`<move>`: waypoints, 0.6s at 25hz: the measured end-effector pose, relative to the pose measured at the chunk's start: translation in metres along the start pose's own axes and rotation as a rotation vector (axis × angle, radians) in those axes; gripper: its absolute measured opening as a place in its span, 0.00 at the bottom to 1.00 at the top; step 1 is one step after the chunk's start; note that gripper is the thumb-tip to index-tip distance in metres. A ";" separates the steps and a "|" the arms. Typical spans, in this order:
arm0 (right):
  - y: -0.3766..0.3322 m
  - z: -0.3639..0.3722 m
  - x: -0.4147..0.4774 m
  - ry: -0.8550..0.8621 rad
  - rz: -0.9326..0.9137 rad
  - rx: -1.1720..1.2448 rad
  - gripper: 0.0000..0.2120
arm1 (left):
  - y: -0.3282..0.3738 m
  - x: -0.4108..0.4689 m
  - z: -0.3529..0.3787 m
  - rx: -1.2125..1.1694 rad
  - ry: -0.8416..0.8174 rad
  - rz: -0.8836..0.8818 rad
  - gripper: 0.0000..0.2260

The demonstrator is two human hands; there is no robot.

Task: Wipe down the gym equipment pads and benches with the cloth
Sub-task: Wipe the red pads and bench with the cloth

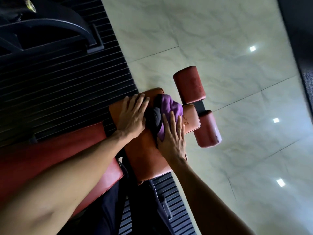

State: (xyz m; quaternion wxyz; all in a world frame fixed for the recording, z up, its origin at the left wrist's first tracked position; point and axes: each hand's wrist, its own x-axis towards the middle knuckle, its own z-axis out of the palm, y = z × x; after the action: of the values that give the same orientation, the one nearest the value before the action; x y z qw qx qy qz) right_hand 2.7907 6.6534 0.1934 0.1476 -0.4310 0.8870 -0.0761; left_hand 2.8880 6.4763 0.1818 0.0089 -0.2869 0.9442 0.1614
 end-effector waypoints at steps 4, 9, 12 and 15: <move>0.024 -0.006 0.013 -0.022 0.142 -0.060 0.41 | 0.025 0.023 0.011 -0.043 0.016 0.043 0.28; 0.010 -0.016 0.077 -0.115 0.248 0.018 0.38 | 0.026 0.023 0.026 -0.006 0.063 0.046 0.26; 0.019 -0.009 0.036 -0.026 0.165 0.024 0.40 | 0.025 0.023 0.029 0.020 0.037 0.051 0.27; 0.026 0.002 -0.016 -0.032 0.172 0.060 0.46 | 0.027 0.025 0.030 0.033 0.048 0.035 0.28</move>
State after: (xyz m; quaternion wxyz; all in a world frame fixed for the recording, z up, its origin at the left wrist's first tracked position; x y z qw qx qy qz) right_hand 2.7815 6.6820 0.1876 0.1805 -0.3495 0.9156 -0.0828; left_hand 2.8496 6.4933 0.1586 -0.0118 -0.2737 0.9516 0.1393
